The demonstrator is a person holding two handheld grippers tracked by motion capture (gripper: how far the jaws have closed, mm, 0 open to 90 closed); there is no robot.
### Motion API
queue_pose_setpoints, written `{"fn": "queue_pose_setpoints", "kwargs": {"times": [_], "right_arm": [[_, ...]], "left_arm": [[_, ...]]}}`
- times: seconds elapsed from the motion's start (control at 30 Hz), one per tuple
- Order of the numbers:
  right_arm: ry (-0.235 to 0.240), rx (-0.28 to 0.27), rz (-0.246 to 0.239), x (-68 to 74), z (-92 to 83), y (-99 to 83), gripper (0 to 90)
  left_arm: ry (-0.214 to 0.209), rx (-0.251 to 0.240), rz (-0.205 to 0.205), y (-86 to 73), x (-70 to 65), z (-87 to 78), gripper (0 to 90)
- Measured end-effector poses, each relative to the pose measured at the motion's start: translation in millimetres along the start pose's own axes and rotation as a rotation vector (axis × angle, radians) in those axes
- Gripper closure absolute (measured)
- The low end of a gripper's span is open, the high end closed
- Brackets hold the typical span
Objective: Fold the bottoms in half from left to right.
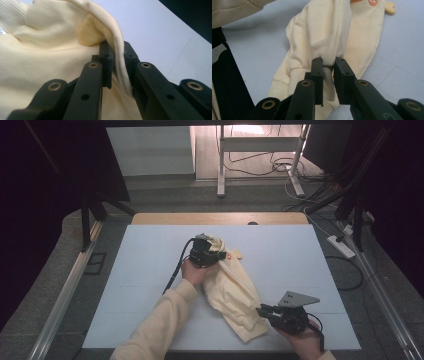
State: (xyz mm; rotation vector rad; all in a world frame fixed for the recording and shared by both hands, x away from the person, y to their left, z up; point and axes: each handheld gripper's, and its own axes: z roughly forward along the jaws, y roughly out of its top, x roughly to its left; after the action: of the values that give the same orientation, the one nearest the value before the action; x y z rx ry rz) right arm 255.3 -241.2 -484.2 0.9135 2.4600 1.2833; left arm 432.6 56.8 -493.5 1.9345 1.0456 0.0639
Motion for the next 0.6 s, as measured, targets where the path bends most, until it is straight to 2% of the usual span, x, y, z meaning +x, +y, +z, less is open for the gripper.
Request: {"fn": "queue_pose_setpoints", "kwargs": {"times": [0.13, 0.6], "right_arm": [[0.021, 0.017, 0.008, -0.6, 1.8, -1.5, 78.2], [0.027, 0.027, 0.015, -2.9, 1.1, -4.0, 78.2]], "left_arm": [[0.004, 0.011, 0.001, -1.2, -0.1, 5.1, 81.1], [0.005, 0.053, -0.003, -5.9, 1.8, 22.1, 80.6]]}}
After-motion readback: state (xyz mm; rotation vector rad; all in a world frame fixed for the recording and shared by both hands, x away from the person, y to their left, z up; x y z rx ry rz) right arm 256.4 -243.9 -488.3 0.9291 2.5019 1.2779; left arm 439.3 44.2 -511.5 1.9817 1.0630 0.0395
